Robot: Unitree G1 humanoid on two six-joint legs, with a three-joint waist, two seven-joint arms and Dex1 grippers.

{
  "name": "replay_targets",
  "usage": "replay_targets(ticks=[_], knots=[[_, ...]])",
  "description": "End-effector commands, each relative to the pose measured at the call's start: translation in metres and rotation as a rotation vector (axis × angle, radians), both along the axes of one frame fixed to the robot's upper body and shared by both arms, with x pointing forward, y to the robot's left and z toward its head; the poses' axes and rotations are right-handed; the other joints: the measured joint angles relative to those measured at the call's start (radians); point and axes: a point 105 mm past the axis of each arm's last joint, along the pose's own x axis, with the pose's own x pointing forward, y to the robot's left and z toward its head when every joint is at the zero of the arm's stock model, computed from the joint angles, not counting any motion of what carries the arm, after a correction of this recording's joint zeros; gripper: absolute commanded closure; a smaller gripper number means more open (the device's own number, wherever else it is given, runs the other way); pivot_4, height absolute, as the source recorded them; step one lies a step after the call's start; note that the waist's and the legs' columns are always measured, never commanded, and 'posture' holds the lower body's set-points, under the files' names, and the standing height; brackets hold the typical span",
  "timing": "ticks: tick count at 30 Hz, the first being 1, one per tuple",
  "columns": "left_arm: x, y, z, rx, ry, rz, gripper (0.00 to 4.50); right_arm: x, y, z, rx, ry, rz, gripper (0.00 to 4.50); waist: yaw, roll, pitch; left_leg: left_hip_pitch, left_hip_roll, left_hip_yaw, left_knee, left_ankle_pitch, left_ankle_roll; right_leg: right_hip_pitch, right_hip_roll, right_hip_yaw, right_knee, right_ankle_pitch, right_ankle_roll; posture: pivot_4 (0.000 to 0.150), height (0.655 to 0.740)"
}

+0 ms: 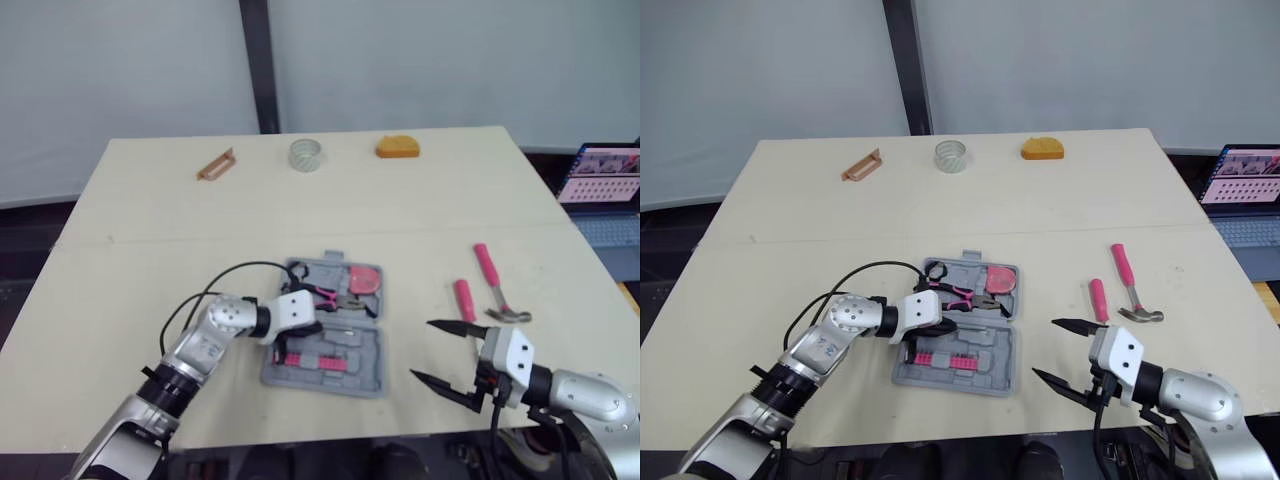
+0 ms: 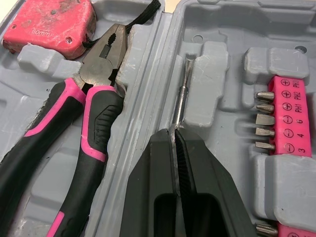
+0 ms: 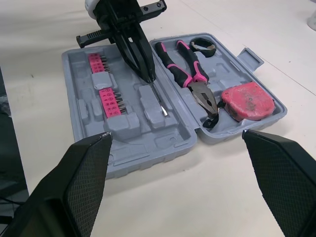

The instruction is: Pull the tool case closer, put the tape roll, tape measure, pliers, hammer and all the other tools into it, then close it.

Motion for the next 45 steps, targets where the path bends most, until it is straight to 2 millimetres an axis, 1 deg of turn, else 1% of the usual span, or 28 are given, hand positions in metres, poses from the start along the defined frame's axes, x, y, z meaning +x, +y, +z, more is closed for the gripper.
replay_targets(ticks=[1, 3, 5, 7, 8, 10, 11, 13, 14, 15, 17, 18, 20, 21, 24, 27, 31, 34, 37, 45], knots=[[-0.019, 0.033, -0.059, 0.158, 0.192, 0.101, 4.30, 0.001, 0.001, 0.011, -0.002, -0.046, 0.004, 0.00, 0.000, 0.001, -0.001, 0.000, 0.000, 0.000, 0.000, 0.000, 0.000, 0.000, 0.000, 0.000, 0.000, 0.000, 0.000, 0.150, 0.7400], [-0.014, 0.026, -0.042, 0.049, 0.175, 0.123, 4.30, 0.001, 0.001, 0.011, 0.000, -0.047, 0.005, 0.00, 0.000, 0.001, -0.001, 0.001, 0.000, 0.000, -0.001, 0.000, 0.000, 0.001, 0.000, 0.000, -0.001, 0.000, 0.000, 0.150, 0.7400], [-0.009, 0.020, -0.021, -0.065, 0.152, 0.134, 4.30, 0.002, 0.002, 0.011, 0.002, -0.048, 0.006, 0.00, -0.002, 0.001, -0.001, 0.001, 0.000, 0.000, -0.002, 0.000, 0.000, 0.001, 0.000, 0.000, -0.001, 0.000, 0.000, 0.150, 0.7400], [-0.001, 0.019, 0.012, -0.200, 0.105, 0.161, 4.30, 0.002, 0.002, 0.011, 0.006, -0.051, 0.006, 0.00, -0.008, 0.000, 0.001, 0.000, 0.000, 0.000, -0.003, 0.000, 0.000, -0.001, 0.000, 0.000, -0.001, 0.000, 0.000, 0.150, 0.7400], [0.002, 0.021, 0.030, -0.265, 0.060, 0.173, 4.30, 0.003, 0.002, 0.012, 0.009, -0.052, 0.005, 0.00, -0.013, 0.000, 0.004, -0.001, 0.000, 0.000, -0.003, 0.000, 0.000, -0.001, 0.000, 0.000, -0.001, 0.000, 0.000, 0.150, 0.7400], [0.004, 0.025, 0.050, -0.328, 0.002, 0.190, 4.30, 0.004, 0.003, 0.011, 0.013, -0.053, 0.004, 0.00, -0.020, -0.001, 0.012, -0.003, 0.000, 0.000, -0.002, 0.000, 0.000, -0.003, 0.000, 0.000, -0.001, 0.000, 0.000, 0.150, 0.7400], [0.002, 0.031, 0.065, -0.390, -0.033, 0.205, 4.30, 0.004, 0.003, 0.011, 0.017, -0.052, 0.003, 0.00, -0.020, -0.002, 0.014, -0.005, 0.000, 0.000, -0.002, 0.000, 0.000, -0.005, 0.000, -0.001, -0.001, 0.000, 0.000, 0.150, 0.7400], [-0.010, 0.044, 0.086, -0.479, -0.046, 0.207, 4.30, 0.006, 0.004, 0.011, 0.028, -0.051, 0.003, 0.00, -0.024, -0.002, 0.016, -0.010, 0.000, -0.001, 0.001, 0.000, 0.000, -0.008, 0.000, -0.002, -0.001, 0.001, 0.001, 0.150, 0.7400], [-0.017, 0.051, 0.091, -0.492, -0.032, 0.205, 4.30, 0.007, 0.005, 0.011, 0.033, -0.051, 0.003, 0.00, -0.024, -0.003, 0.017, -0.010, 0.000, -0.001, 0.001, 0.000, 0.000, -0.008, 0.000, -0.001, -0.002, 0.001, 0.001, 0.150, 0.7400], [-0.021, 0.055, 0.092, -0.493, -0.017, 0.203, 4.30, 0.007, 0.005, 0.010, 0.035, -0.050, 0.004, 0.00, -0.025, -0.003, 0.017, -0.010, 0.000, -0.001, 0.000, 0.000, 0.000, -0.008, 0.000, -0.002, -0.002, 0.001, 0.001, 0.150, 0.7400], [-0.031, 0.071, 0.093, -0.493, -0.028, 0.233, 4.30, 0.008, 0.006, 0.010, 0.044, -0.047, 0.004, 0.00, -0.024, -0.002, 0.018, -0.010, 0.000, -0.001, 0.000, 0.000, 0.000, -0.008, 0.000, -0.001, -0.002, 0.001, 0.001, 0.150, 0.7400], [-0.037, 0.080, 0.092, -0.492, -0.046, 0.258, 4.07, 0.008, 0.007, 0.009, 0.047, -0.045, 0.005, 0.00, -0.024, -0.001, 0.018, -0.010, 0.000, -0.001, 0.000, 0.000, 0.000, -0.007, 0.000, -0.001, -0.002, 0.001, 0.001, 0.150, 0.7400], [-0.048, 0.097, 0.086, -0.482, -0.061, 0.309, 3.47, 0.008, 0.008, 0.008, 0.057, -0.037, 0.007, 0.00, -0.023, -0.002, 0.019, -0.010, 0.000, -0.001, 0.000, -0.001, 0.000, -0.007, 0.000, -0.001, -0.003, 0.001, 0.002, 0.150, 0.7400], [-0.054, 0.104, 0.082, -0.484, -0.059, 0.336, 3.07, 0.007, 0.009, 0.007, 0.061, -0.033, 0.008, 0.00, -0.023, -0.002, 0.020, -0.010, 0.000, -0.001, 0.000, -0.001, 0.000, -0.007, 0.000, -0.001, -0.003, 0.001, 0.002, 0.150, 0.7400], [-0.075, 0.129, 0.065, -0.460, -0.057, 0.433, 1.46, 0.005, 0.012, 0.002, 0.070, -0.014, 0.008, 0.00, -0.020, -0.002, 0.021, -0.010, 0.000, -0.001, 0.000, -0.001, 0.000, -0.007, 0.000, -0.001, -0.003, 0.001, 0.002, 0.150, 0.7400], [-0.093, 0.143, 0.052, -0.436, -0.054, 0.485, 0.04, 0.001, 0.013, -0.003, 0.073, 0.004, 0.008, 0.00, -0.019, -0.003, 0.022, -0.010, 0.000, -0.001, 0.000, -0.001, 0.000, -0.007, 0.000, -0.001, -0.004, 0.002, 0.002, 0.150, 0.7400], [-0.110, 0.166, 0.038, -0.397, -0.075, 0.582, 0.04, -0.003, 0.013, -0.008, 0.075, 0.025, 0.005, 0.00, -0.020, -0.002, 0.023, -0.010, 0.000, -0.001, 0.001, -0.002, 0.000, -0.007, 0.000, -0.001, -0.005, 0.002, 0.002, 0.150, 0.7400], [-0.116, 0.175, 0.033, -0.389, -0.078, 0.622, 0.04, -0.004, 0.012, -0.010, 0.075, 0.031, -0.001, 0.00, -0.021, -0.002, 0.024, -0.010, 0.000, -0.001, 0.000, -0.002, 0.000, -0.007, 0.000, -0.001, -0.005, 0.002, 0.002, 0.150, 0.7400], [-0.117, 0.176, 0.034, -0.395, -0.084, 0.634, 0.04, -0.004, 0.011, -0.012, 0.075, 0.034, -0.003, 0.00, -0.020, -0.003, 0.025, -0.010, 0.000, -0.001, 0.001, -0.002, 0.001, -0.007, 0.000, -0.001, -0.005, 0.002, 0.002, 0.150, 0.7400], [-0.116, 0.168, 0.041, -0.417, -0.076, 0.581, 0.04, -0.003, 0.010, -0.014, 0.075, 0.034, -0.002, 0.00, -0.023, -0.001, 0.028, -0.010, 0.000, -0.001, 0.000, -0.002, 0.001, -0.007, 0.000, -0.001, -0.005, 0.002, 0.002, 0.150, 0.7400]])
